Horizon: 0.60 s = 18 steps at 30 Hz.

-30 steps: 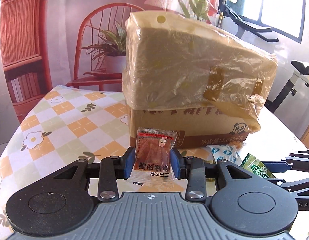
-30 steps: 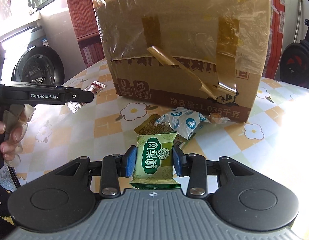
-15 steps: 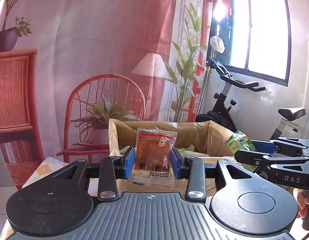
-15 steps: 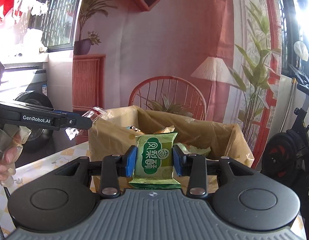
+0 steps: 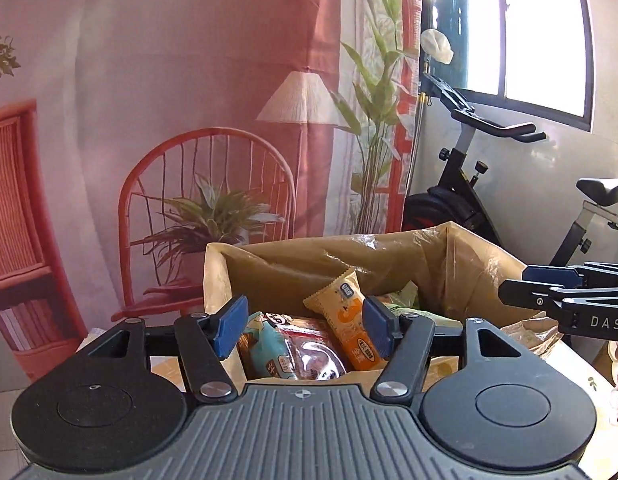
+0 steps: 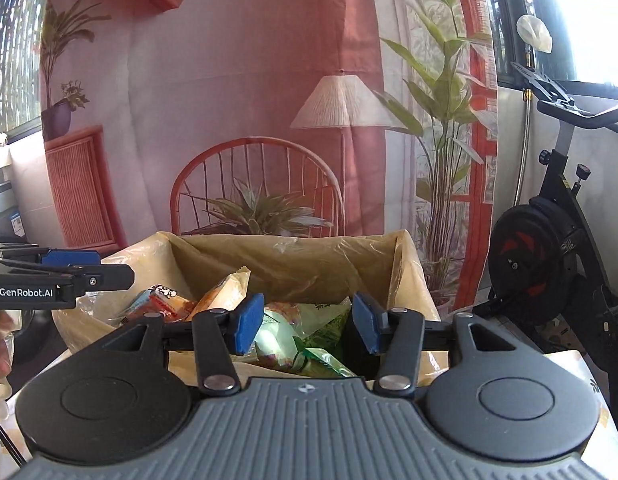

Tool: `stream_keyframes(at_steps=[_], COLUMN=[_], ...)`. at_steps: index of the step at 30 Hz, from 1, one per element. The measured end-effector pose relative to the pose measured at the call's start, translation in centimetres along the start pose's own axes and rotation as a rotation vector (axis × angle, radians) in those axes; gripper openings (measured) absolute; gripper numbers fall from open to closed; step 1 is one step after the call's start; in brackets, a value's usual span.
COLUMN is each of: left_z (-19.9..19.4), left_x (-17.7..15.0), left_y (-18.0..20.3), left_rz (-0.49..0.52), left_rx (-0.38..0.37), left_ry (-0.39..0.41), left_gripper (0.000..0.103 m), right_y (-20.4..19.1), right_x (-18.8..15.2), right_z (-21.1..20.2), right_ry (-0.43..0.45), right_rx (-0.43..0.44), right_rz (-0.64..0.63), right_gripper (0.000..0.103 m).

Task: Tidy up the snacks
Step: 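Carry both packets over the lined box and open both grippers to drop them, then move both grippers back toward the snack pile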

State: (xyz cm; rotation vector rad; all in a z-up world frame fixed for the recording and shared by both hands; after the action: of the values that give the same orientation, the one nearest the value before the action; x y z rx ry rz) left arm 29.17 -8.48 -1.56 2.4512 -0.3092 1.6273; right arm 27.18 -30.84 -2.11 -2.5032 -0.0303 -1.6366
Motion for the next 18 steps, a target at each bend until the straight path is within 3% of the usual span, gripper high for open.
stream_keyframes(at_steps=[10, 18], left_z=[-6.9, -7.2], left_x=[-1.4, -4.8], left_y=[-3.8, -4.6], left_rz=[-0.094, -0.138], left_rx=[-0.026, -0.053], left_ry=[0.047, -0.042], left_gripper=[0.065, 0.064], right_y=[-0.7, -1.0], right_x=[-1.9, -5.7], right_z=[-5.7, -7.5], right_ry=[0.026, -0.059], right_rx=[0.129, 0.165], right_rz=[0.058, 0.185], right_gripper=[0.053, 0.053])
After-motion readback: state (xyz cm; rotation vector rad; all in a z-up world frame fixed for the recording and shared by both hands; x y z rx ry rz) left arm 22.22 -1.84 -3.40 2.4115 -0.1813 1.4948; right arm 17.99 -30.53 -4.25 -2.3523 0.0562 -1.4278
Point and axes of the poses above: each gripper's, at about its wrist camera, not at the fingertips, and z roughly the way its jaws point, y to its right, x to its top, the point moved 2 cm from there along z, roughly the way its jaws point, and after that the axes turned 3 degrees about y, right-handed, at the moved point
